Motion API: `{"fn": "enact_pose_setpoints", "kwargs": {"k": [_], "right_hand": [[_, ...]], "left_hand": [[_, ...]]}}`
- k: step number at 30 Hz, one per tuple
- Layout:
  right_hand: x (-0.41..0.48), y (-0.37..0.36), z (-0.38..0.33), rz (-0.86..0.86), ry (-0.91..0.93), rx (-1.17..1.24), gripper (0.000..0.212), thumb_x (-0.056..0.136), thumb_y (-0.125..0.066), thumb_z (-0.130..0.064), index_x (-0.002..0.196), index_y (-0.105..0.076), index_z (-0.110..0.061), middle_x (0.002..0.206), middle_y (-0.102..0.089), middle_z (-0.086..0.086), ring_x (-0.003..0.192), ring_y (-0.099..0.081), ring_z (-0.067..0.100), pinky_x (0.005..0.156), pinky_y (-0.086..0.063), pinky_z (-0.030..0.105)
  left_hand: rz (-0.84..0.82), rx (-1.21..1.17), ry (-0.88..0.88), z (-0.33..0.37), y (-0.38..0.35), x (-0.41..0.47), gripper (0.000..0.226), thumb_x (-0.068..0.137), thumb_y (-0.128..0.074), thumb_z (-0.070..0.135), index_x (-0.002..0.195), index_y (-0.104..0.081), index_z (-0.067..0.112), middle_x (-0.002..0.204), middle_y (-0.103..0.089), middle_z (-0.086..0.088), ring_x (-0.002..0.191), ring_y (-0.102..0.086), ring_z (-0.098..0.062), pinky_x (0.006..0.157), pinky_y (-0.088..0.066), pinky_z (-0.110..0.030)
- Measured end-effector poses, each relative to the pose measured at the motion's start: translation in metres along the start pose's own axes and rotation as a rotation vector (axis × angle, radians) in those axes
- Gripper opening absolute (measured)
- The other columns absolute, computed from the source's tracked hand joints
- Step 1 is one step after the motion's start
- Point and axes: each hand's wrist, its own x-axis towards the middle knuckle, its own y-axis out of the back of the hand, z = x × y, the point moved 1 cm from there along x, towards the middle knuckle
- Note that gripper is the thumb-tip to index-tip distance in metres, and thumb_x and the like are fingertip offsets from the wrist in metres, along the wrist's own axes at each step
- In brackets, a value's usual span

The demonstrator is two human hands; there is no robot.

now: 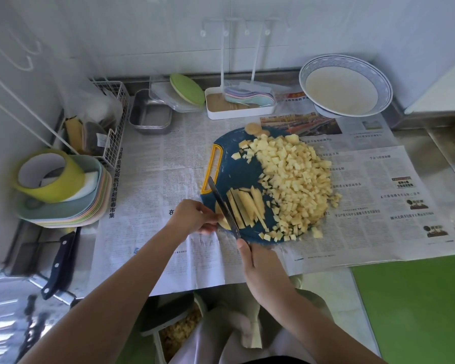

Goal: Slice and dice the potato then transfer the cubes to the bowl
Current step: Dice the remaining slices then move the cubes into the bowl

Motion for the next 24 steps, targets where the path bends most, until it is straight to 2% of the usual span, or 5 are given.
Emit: {"fn": "enact_pose_setpoints", "kwargs": {"k": [3,7,11,18,24], "right_hand": [[0.0,-0.004,-0.002,0.008,-0.089,-0.021,0.047,0.096,-0.014,-0.051,0.09,-0.046,-0.018,0.076,-0.051,-0.005,0.069,-0.055,0.011,0.059,-0.044,0.021],[0.002,-0.006,-0.004,0.01,-0.108,-0.053,0.041,0.102,-0.018,-0.047,0.088,-0.044,-0.019,0.079,-0.051,-0.004,0.07,-0.052,0.011,0.056,-0.035,0.017],[0.005,-0.005,-0.003,-0.015,-0.111,-0.1,0.046,0.102,-0.017,-0.047,0.094,-0.051,-0.016,0.083,-0.052,-0.003,0.074,-0.052,0.011,0.063,-0.038,0.019],[0.007,-0.014,0.001,-0.006,-0.127,-0.186,0.052,0.102,-0.016,-0.048,0.101,-0.055,-0.014,0.083,-0.051,-0.005,0.074,-0.049,0.009,0.066,-0.04,0.018],[0.015,-0.018,-0.005,0.007,-0.134,-0.203,0.048,0.102,-0.017,-0.049,0.093,-0.053,-0.017,0.082,-0.05,-0.005,0.073,-0.048,0.009,0.056,-0.033,0.017]], "left_hand": [[-0.03,0.013,0.032,0.004,0.001,0.001,0.019,0.073,-0.081,0.009,0.076,-0.07,-0.006,0.067,-0.071,-0.015,0.05,-0.064,-0.014,0.051,-0.05,-0.018],[-0.044,-0.019,0.057,0.006,0.002,0.002,0.017,0.072,-0.081,0.005,0.077,-0.07,-0.008,0.066,-0.07,-0.016,0.049,-0.063,-0.015,0.052,-0.051,-0.018],[-0.045,-0.035,0.048,0.005,0.002,0.003,0.008,0.074,-0.078,-0.001,0.072,-0.071,-0.004,0.068,-0.07,-0.017,0.054,-0.067,-0.016,0.055,-0.056,-0.02],[-0.049,-0.035,0.038,0.003,0.003,0.004,0.012,0.074,-0.077,-0.003,0.069,-0.067,-0.001,0.063,-0.07,-0.012,0.055,-0.068,-0.015,0.054,-0.055,-0.019],[-0.008,-0.036,0.04,0.002,0.0,0.005,0.011,0.076,-0.076,-0.004,0.072,-0.065,-0.004,0.062,-0.069,-0.013,0.052,-0.068,-0.016,0.052,-0.054,-0.019]]}}
